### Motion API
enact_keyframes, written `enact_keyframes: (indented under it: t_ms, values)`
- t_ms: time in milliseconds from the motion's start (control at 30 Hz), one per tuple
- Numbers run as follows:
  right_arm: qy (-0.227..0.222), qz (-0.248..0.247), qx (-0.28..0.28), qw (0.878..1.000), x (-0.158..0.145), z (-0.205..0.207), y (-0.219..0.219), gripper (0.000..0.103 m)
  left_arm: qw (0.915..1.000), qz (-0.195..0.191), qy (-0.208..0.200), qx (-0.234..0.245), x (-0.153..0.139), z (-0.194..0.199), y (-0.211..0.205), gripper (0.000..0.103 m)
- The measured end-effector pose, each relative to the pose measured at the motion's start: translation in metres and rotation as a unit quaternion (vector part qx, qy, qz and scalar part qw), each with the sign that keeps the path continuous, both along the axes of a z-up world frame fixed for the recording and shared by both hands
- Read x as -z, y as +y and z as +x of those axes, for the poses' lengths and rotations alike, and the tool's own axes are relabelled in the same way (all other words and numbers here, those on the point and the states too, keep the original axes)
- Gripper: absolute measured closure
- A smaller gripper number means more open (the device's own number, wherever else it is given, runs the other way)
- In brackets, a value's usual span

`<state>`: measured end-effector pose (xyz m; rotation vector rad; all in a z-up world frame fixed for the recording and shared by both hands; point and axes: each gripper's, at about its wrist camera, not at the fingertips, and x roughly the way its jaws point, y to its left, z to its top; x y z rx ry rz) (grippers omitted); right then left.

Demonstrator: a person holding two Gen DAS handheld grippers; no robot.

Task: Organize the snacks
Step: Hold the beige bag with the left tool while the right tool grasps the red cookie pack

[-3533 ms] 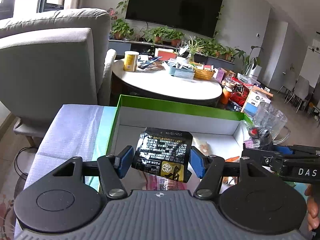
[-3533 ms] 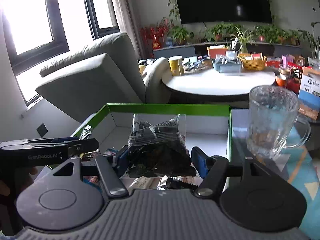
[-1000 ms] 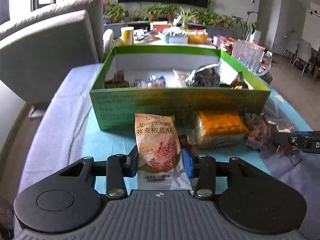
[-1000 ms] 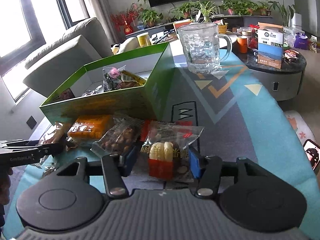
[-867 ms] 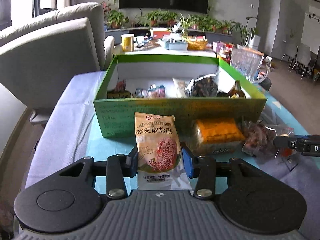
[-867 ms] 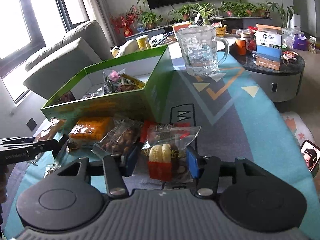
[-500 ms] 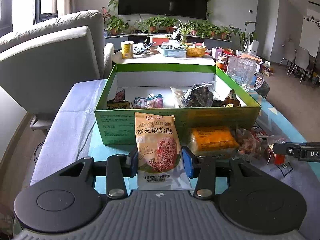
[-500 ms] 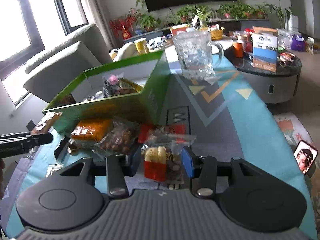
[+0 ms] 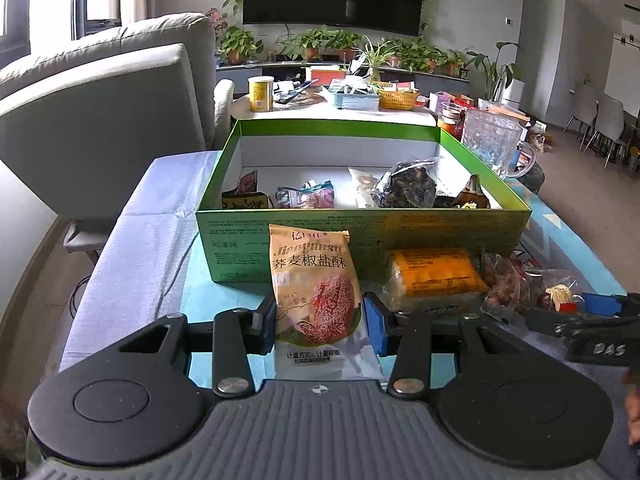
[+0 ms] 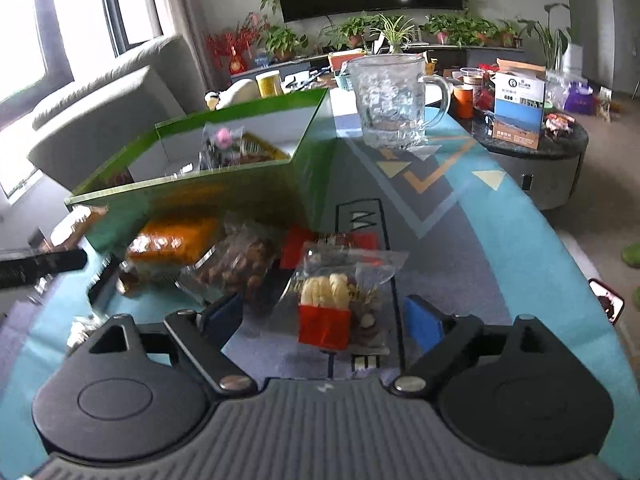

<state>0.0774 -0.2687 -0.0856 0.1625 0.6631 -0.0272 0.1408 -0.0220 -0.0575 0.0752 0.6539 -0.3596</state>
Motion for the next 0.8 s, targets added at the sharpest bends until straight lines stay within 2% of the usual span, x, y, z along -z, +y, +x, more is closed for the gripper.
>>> enact_keyframes:
  t_ms: [100,267,467,600,700,800]
  values:
    - [-0.013,-0.032,0.000,0.999,0.005,0.000,0.003,0.050,1.0000,-0.001,0.000,-0.003,0.000,0.000,0.001,0.062]
    - [-0.017,-0.030,-0.007,0.999,0.002,-0.003,-0.001,0.050,1.0000,-0.005,0.001,-0.008,0.001,0.000,0.004,0.062]
    - [-0.028,-0.100,-0.025,0.994,0.001,-0.014,0.005,0.050,1.0000,-0.007,-0.005,-0.005,-0.004,-0.003,0.003,0.062]
    - [-0.037,-0.093,-0.026,0.995,-0.005,-0.023,0.000,0.051,0.9999,-0.007,-0.010,-0.004,-0.007,-0.003,0.002,0.062]
    - [-0.046,-0.090,-0.023,0.995,-0.010,-0.024,-0.004,0.058,0.9999,-0.006,-0.015,-0.002,-0.011,-0.003,0.000,0.062]
    - [-0.056,-0.085,-0.021,0.995,-0.016,-0.024,-0.007,0.059,0.9997,-0.009,-0.023,-0.002,-0.016,-0.001,-0.001,0.062]
